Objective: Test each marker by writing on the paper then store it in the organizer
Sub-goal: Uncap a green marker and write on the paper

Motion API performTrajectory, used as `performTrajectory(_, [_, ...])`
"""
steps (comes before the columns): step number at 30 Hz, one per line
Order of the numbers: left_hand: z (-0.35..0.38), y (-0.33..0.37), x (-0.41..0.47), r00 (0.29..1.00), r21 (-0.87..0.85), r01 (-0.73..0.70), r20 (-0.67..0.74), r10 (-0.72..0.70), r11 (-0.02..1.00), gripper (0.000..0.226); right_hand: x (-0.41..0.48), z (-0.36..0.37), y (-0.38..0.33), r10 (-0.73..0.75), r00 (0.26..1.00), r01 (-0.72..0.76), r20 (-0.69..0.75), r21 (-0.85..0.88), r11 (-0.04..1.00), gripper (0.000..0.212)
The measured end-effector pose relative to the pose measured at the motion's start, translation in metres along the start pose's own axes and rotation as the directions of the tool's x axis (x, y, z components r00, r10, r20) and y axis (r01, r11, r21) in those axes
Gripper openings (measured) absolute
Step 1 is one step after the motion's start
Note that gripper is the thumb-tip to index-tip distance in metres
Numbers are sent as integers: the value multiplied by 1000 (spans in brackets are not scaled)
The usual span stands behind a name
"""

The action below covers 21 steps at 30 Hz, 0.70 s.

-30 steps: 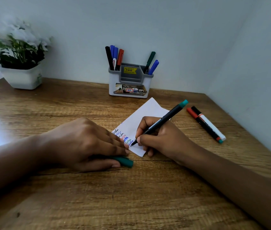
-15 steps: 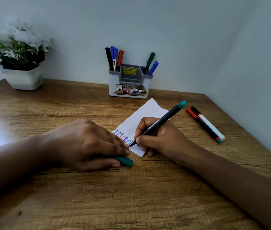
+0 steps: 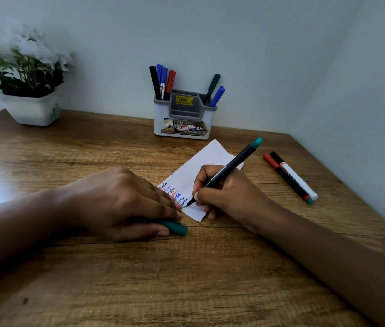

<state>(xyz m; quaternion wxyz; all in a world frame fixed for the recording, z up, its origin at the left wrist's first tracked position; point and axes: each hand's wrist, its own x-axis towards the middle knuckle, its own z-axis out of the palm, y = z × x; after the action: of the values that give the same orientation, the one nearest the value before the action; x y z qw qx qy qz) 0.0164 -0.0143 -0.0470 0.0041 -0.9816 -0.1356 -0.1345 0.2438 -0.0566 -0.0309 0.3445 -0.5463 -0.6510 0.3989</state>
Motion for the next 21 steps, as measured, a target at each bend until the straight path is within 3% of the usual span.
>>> performTrajectory(21, [7, -5, 2, 999, -100, 6, -36, -9, 995, 38, 1, 0, 1, -2, 999, 1, -42, -2, 1000, 12])
